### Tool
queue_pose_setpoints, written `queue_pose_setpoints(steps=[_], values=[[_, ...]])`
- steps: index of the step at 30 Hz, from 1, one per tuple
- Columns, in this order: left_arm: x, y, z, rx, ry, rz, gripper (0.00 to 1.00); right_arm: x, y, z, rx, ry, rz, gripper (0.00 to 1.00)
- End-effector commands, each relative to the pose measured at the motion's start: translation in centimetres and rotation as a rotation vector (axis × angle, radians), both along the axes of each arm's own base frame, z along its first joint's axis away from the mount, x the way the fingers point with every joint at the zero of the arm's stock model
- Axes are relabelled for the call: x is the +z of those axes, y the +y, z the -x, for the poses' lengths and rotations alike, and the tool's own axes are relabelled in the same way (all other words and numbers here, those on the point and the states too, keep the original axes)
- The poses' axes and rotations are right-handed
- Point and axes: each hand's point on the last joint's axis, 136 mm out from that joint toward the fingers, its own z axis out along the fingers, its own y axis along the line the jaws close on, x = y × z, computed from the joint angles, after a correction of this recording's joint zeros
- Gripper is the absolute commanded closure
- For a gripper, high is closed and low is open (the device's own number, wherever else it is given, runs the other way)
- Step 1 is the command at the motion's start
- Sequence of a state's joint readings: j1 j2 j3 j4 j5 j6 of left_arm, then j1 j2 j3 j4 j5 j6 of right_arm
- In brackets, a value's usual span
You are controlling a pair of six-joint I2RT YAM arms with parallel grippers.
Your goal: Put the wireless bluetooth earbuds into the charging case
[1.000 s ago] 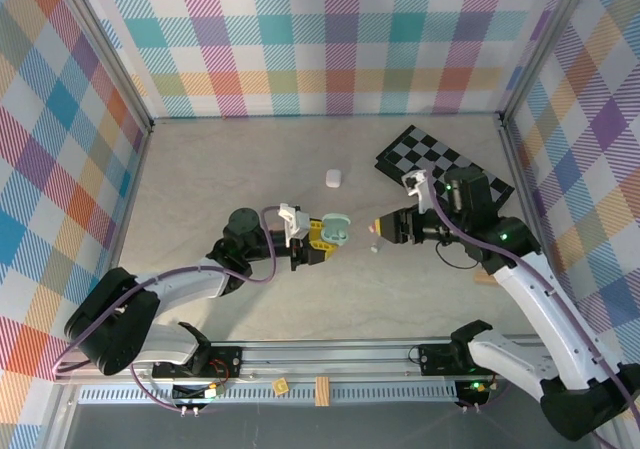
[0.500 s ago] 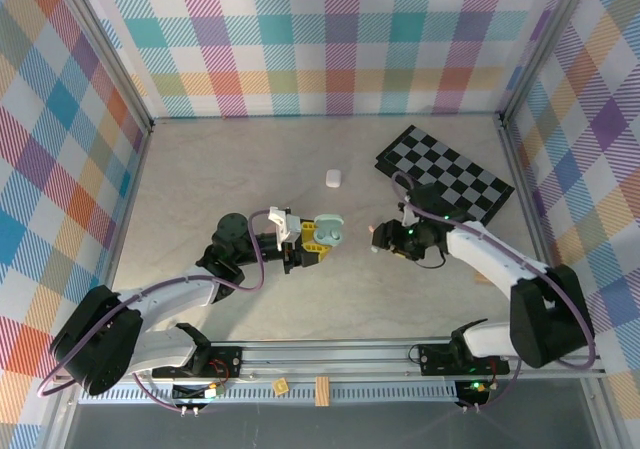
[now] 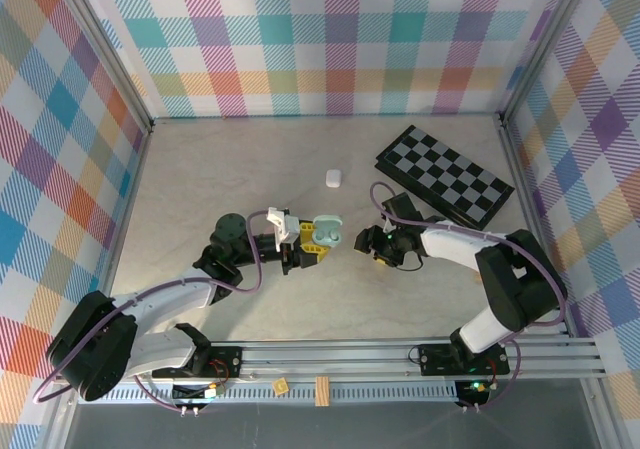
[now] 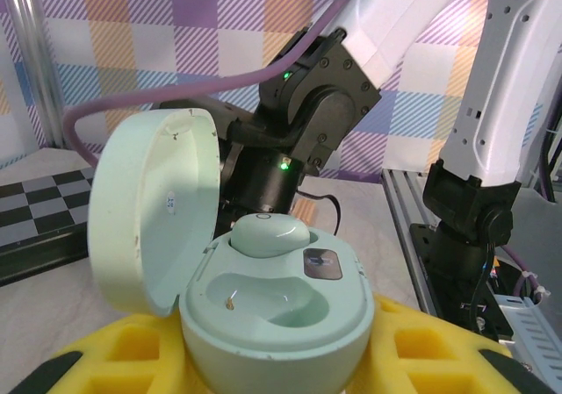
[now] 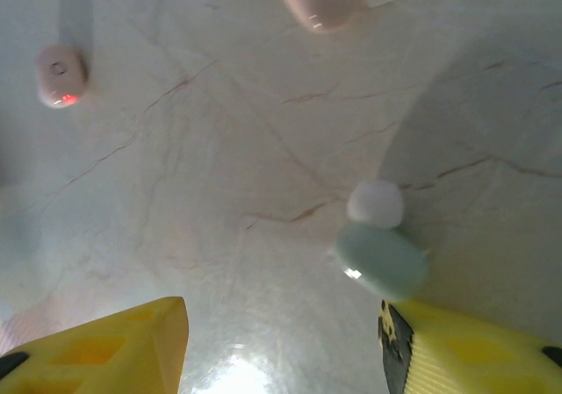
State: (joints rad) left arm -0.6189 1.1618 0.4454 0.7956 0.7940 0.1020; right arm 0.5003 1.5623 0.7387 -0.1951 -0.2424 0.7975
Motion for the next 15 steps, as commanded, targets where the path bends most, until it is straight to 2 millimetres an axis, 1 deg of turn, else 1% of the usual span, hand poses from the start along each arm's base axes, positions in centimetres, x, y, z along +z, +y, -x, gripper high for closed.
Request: queue_pose_setpoints(steps=[1,6,15], values=[[0.6,0.4,0.4,-0.007,-0.039,0.005,0.67,0.0,-0.5,-1.5,-0.034,-0.047,0.042,0.4],[0.5,0.4,0.5,-0.009,-0.038,-0.005,0.67,-0.1,-1.3,-2.3,-0.051,-0.067,0.069,0.41],[0.3,0.3,0.4,-0.008,-0.038,-0.014,0.67,0.9,-1.8,-4.2,-0.055,-0.1,0.082,0.41]])
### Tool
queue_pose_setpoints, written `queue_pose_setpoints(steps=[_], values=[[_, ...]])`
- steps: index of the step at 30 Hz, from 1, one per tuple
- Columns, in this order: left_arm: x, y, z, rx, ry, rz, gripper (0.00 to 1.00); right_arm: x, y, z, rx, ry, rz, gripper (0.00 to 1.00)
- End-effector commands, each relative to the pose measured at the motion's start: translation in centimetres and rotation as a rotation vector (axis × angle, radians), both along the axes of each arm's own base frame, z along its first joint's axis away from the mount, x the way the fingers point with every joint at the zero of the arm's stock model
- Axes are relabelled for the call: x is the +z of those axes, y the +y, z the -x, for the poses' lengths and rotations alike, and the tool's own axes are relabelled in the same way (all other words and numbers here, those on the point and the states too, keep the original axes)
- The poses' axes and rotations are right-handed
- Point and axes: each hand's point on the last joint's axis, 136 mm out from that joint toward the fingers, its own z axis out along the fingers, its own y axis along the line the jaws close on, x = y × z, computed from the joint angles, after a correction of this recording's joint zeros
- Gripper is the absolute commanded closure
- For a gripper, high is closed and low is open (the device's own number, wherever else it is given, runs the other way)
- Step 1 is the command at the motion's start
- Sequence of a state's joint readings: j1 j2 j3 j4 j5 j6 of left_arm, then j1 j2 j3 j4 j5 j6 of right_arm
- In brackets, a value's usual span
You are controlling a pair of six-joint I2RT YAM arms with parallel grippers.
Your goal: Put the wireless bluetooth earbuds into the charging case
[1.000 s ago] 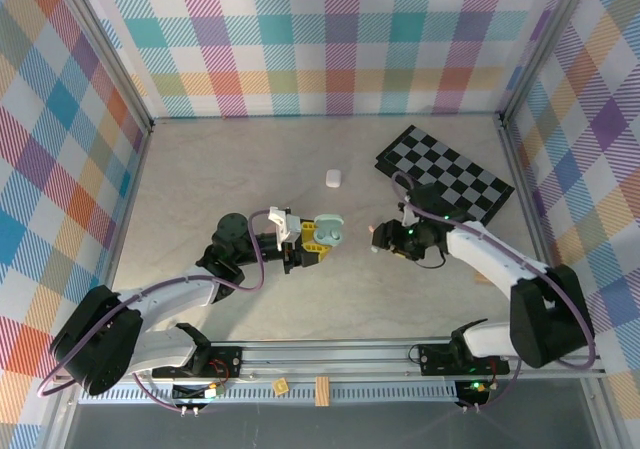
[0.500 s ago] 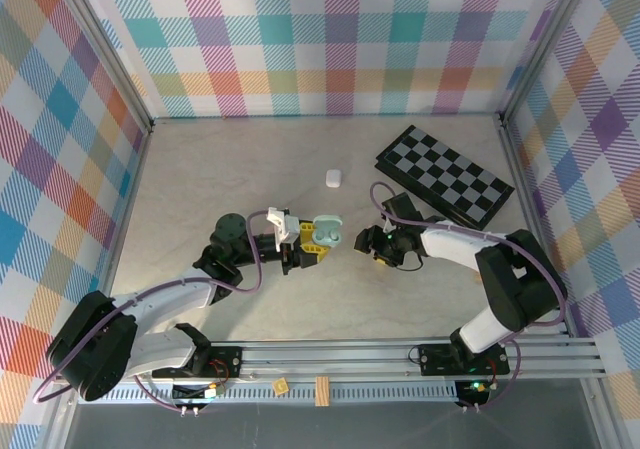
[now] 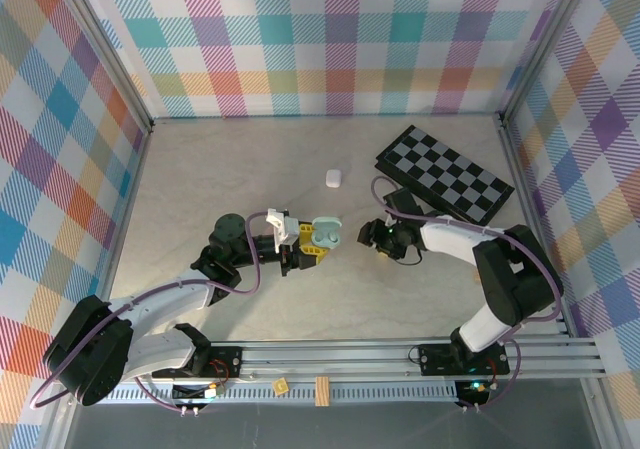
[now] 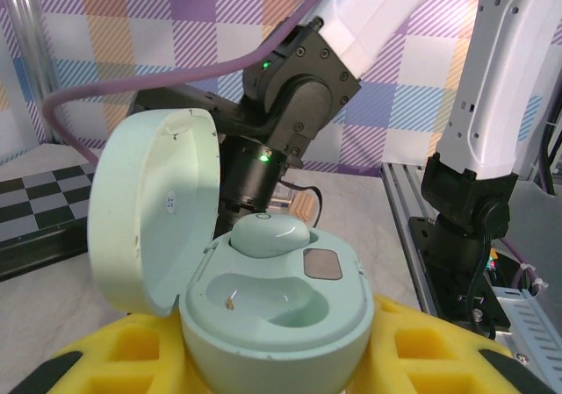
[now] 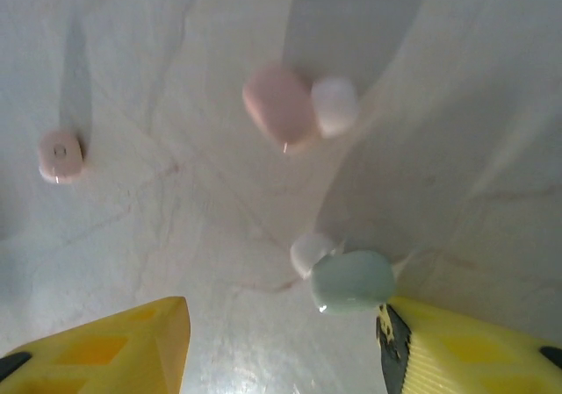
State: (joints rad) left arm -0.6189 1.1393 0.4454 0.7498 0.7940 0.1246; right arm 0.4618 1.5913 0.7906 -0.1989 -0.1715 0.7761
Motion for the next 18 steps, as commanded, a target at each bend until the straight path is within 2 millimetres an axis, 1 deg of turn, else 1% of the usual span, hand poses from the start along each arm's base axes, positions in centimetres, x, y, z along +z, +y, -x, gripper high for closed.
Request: queue_pose_setpoints(steps=[1,3,7,9,11,13,18], values=[[0.5,0.1,0.2,-0.007,-0.034,0.003,0.67,0.6,-0.4,-1.5,0.003,-0.045,0.031,0.41],[0.4,0.2,0.2,-0.006,-0.035,0.003,0.67,0.7,-0.4,-1.8,0.005,-0.05,0.028,0.41],[0.2,0.1,0.1,-0.006,-0.031,0.0,0.67,1.3,0.3,-2.6,0.03,-0.068,-0.004,0.41],[0.2,0.0,0.0,-0.008,-0.031,0.0,0.67,1.7,0.0,-2.8,0.014,-0.085,0.001,0.42],[0.2,0.0,0.0,-0.008,-0.031,-0.002,0.67,1.7,-1.1,-2.4,-0.042,-0.09,0.028,0.44],[0.1,0.0,0.0,-0.008,-0.031,-0.005,0.67,1.8,-1.8,-2.0,-0.092,-0.098,0.019,0.46],[-0.1,-0.1,0.0,-0.013,-0.028,-0.007,0.67,1.3,-1.4,-0.8,-0.125,-0.068,-0.055,0.48]])
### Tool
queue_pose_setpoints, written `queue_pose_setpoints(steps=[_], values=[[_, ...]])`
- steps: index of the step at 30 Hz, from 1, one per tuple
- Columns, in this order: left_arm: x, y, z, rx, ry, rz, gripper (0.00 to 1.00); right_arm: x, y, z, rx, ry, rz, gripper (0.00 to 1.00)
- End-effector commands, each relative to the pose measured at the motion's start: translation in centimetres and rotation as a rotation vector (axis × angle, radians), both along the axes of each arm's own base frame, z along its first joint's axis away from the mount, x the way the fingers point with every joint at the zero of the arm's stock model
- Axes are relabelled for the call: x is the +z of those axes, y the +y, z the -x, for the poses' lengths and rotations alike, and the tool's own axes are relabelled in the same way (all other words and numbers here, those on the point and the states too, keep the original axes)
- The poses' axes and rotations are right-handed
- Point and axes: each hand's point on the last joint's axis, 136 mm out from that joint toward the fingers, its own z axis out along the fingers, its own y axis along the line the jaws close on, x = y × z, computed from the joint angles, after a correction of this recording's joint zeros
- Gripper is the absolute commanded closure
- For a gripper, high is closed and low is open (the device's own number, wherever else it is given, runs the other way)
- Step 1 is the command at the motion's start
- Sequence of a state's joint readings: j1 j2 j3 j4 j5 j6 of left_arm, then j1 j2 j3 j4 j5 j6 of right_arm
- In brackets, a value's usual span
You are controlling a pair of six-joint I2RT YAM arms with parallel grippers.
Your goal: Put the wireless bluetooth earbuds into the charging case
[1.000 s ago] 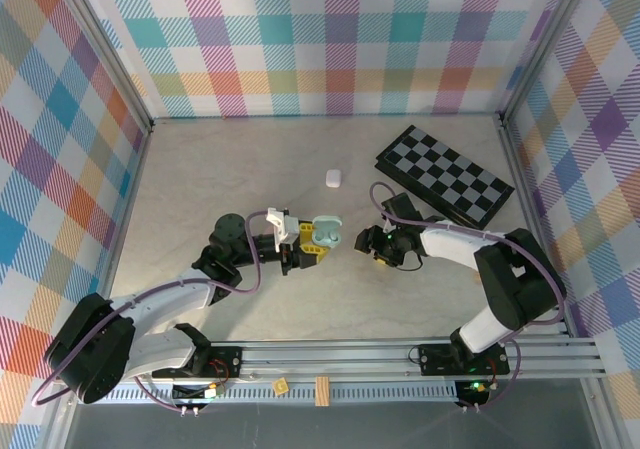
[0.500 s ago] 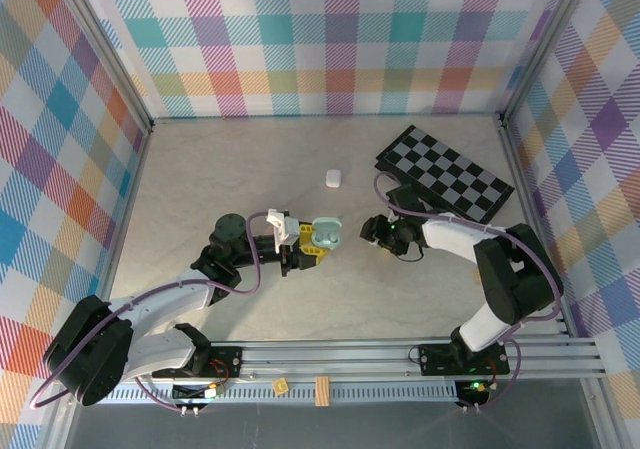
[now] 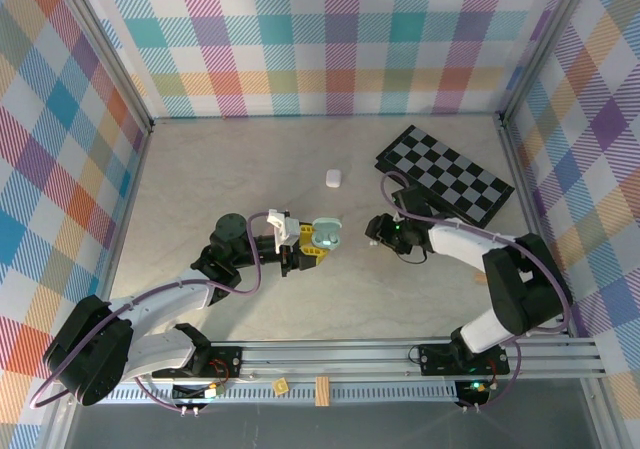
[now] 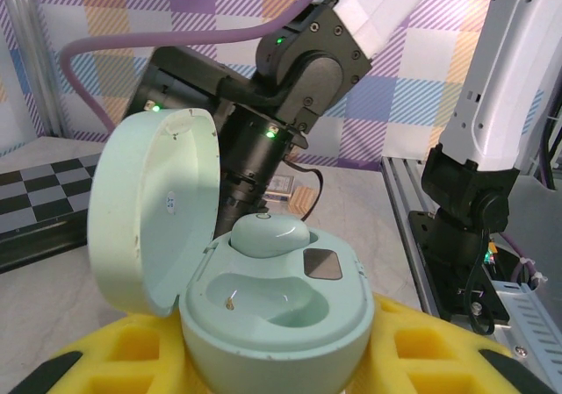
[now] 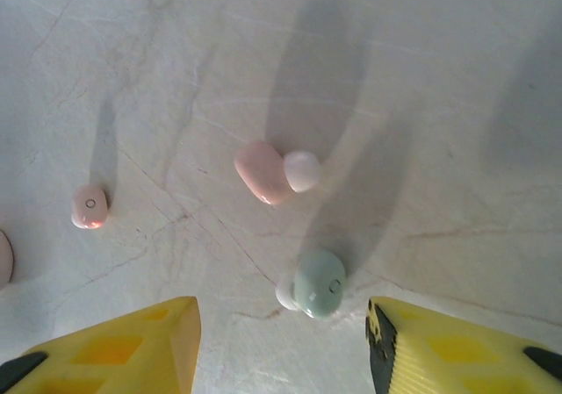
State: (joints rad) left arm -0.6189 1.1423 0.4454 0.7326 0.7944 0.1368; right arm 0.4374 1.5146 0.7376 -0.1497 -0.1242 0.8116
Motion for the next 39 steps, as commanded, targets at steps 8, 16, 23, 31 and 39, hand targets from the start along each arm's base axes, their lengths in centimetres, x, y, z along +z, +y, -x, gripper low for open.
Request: queue_pose_setpoints(steps=[8,16,23,31,39], values=[[0.4,0.0,0.1,-0.014,-0.031,0.01,0.67,-1.4,0.1,-0.4,-0.066,0.03,-0.07,0.63],[0.4,0.2,0.3,-0.008,-0.028,0.004,0.67,-2.2,0.6,-0.6,-0.046,0.046,-0.086,0.68],[0.5,0.1,0.2,-0.014,-0.027,0.005,0.67,-2.3,0.7,-1.0,-0.036,0.035,-0.096,0.68],[0.5,0.1,0.2,-0.015,-0.026,0.004,0.67,-2.3,1.2,-1.6,-0.014,0.029,-0.114,0.78],[0.4,0.1,0.2,-0.013,-0.024,0.003,0.67,-3.5,0.9,-1.6,-0.016,0.055,-0.095,0.73]])
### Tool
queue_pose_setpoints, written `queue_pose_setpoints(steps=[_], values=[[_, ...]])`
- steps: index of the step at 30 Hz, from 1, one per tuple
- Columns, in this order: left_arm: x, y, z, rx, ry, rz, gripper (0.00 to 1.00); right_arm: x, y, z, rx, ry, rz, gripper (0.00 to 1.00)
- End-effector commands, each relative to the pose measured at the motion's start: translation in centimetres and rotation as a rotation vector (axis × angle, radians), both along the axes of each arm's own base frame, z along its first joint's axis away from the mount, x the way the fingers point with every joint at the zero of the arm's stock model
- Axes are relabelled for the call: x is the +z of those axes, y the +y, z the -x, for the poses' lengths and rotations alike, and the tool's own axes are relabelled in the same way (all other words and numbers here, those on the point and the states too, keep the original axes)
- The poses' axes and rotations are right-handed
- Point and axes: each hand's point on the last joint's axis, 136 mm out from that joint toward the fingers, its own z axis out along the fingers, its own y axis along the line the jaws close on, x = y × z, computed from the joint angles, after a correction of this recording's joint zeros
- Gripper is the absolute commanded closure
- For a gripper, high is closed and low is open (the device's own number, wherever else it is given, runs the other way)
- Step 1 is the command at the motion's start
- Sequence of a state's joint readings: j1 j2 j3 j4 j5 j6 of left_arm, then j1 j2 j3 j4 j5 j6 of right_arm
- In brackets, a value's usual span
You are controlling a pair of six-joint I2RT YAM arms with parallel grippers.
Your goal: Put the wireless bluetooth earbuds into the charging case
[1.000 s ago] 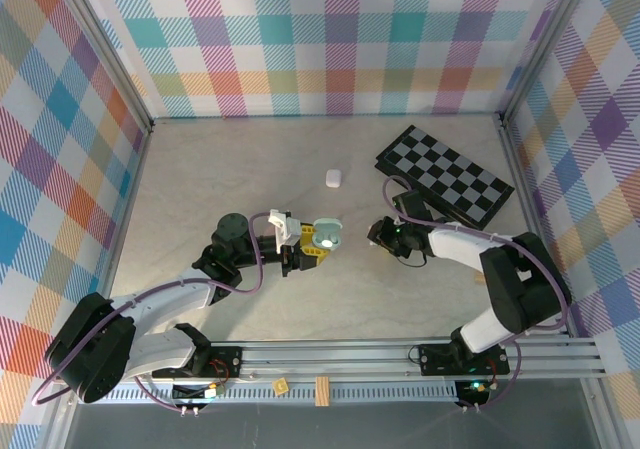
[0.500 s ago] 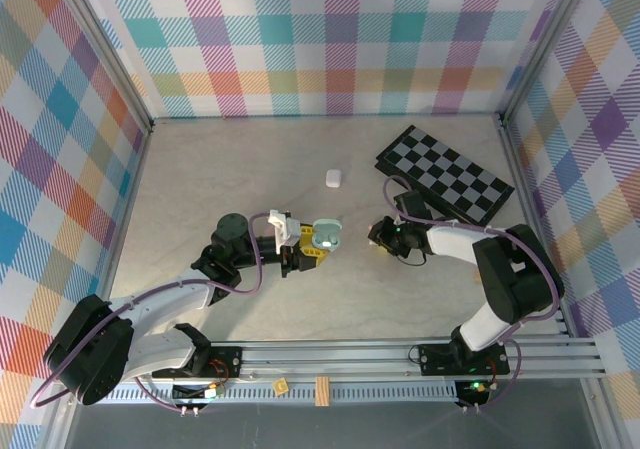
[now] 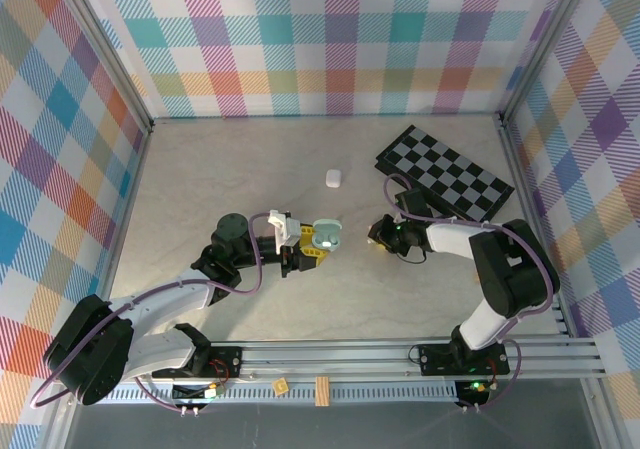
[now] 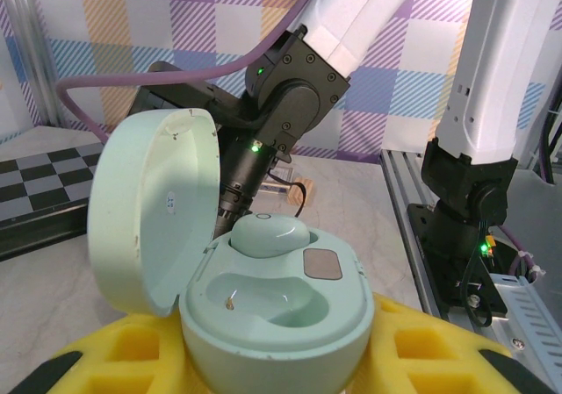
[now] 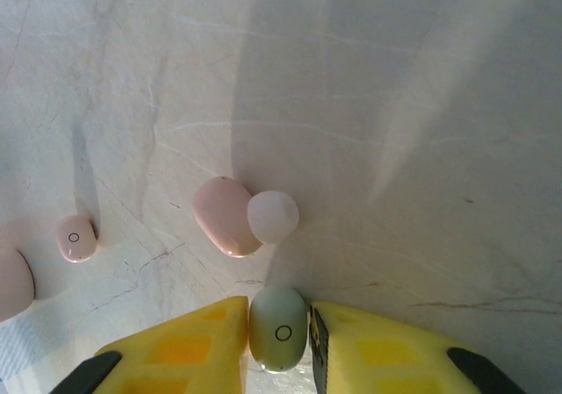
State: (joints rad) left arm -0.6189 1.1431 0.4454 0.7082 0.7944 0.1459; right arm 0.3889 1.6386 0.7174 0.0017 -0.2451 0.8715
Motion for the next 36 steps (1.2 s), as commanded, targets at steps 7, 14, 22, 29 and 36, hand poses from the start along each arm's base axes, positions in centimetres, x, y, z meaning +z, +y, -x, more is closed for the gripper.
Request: queue_pose_setpoints(steps=[7,14,22,29,36], values=[[0.7,0.1,0.0,-0.004,-0.044,0.013,0.67,0.1,0.0,-0.6,0.039,-0.037,0.036,0.83],[0.3,0.2,-1.5,0.07,-0.06,-0.004,0.68,5.0,-1.5,0.4,0.098,-0.151,0.117,0.82],[-0.6,0.3,-4.8,0.213,-0.121,-0.054,0.68,13.5,-1.6,2.3,0.19,-0.348,0.145,0.82],[-1.1,-0.1,-7.0,0.277,-0.156,-0.056,0.68,20.7,1.5,4.5,0.317,-0.511,0.096,0.81],[-1.4,-0.7,-7.6,0.268,-0.157,-0.056,0.68,23.3,6.1,5.5,0.468,-0.575,0.069,0.81]])
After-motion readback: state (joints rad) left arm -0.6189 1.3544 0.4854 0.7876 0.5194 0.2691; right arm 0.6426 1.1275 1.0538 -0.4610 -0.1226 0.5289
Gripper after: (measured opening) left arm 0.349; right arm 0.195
